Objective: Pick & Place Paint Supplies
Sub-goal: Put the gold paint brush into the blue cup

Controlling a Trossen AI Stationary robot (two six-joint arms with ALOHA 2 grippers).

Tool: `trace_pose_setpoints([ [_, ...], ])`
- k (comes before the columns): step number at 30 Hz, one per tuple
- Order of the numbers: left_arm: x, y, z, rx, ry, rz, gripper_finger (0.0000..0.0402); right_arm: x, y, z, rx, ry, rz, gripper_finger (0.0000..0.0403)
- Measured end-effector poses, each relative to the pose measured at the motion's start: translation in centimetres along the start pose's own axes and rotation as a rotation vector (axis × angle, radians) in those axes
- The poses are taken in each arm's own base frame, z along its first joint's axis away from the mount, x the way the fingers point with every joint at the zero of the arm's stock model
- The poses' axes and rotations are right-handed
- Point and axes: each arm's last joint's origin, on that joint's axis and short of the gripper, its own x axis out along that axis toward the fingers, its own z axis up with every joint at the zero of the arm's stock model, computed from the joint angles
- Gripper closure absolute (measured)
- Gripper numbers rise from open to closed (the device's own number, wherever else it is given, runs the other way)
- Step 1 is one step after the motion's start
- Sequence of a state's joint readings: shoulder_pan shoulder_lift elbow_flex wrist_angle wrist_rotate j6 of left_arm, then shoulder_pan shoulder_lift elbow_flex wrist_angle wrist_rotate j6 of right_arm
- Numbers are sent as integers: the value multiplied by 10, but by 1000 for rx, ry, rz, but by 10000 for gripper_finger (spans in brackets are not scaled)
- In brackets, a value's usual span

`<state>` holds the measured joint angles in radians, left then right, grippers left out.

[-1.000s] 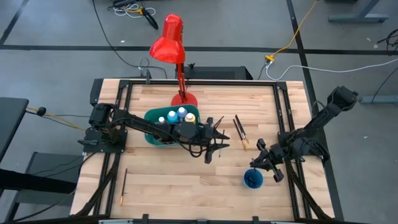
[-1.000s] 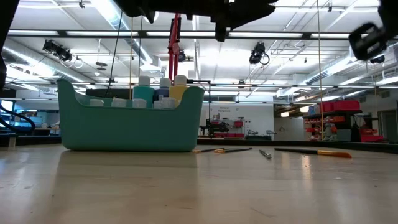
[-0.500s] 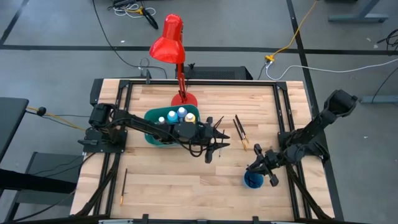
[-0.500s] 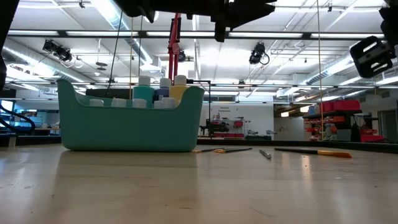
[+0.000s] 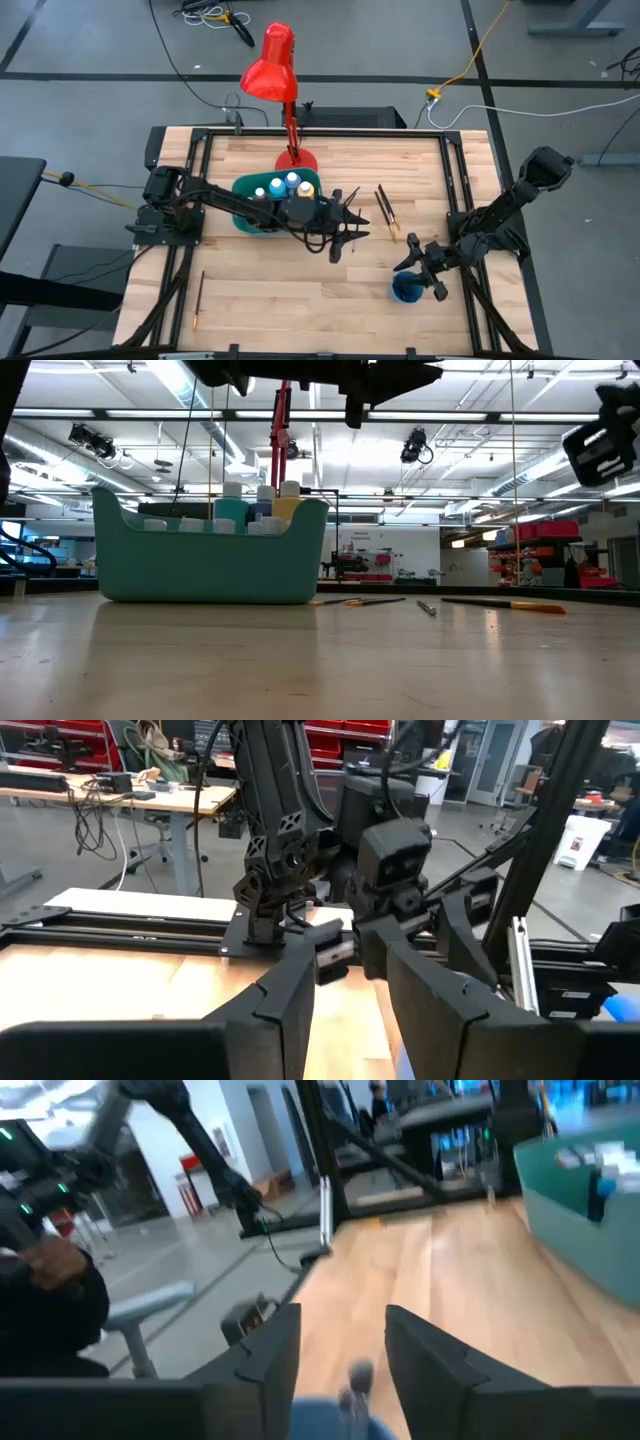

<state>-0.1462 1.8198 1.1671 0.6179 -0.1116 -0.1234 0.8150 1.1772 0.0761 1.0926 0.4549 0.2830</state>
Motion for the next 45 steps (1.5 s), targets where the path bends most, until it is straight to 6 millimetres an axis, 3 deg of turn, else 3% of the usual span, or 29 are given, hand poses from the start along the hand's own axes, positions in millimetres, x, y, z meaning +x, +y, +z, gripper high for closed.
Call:
trace_pose_setpoints([
  [5, -2, -13, -4, 19, 30, -28, 270, -1, 3, 15, -90, -144, 25, 222],
  [10, -8, -30, -21, -28, 201, -9, 270, -3, 2, 31, -207, -300, 3, 208],
  [14, -20, -50, -33, -83, 345, 23, 270, -2, -1, 34, -280, -319, -28, 206],
  [17, -30, -67, -30, -109, 443, 71, 274, -1, -4, 35, -300, -322, -50, 206],
  [25, -70, -104, -21, -407, 884, 280, 302, 6, -14, 43, -369, -348, -139, 207],
  [31, -109, -120, -41, -666, 1160, 562, 307, 12, -19, 49, -395, -348, -186, 207],
  [37, -143, -135, -52, -871, 1359, 867, 277, 14, -23, 48, -427, -334, -113, 207],
  [45, -175, -159, -78, -953, 1483, 978, 219, 16, -23, 46, -451, -309, -17, 207],
])
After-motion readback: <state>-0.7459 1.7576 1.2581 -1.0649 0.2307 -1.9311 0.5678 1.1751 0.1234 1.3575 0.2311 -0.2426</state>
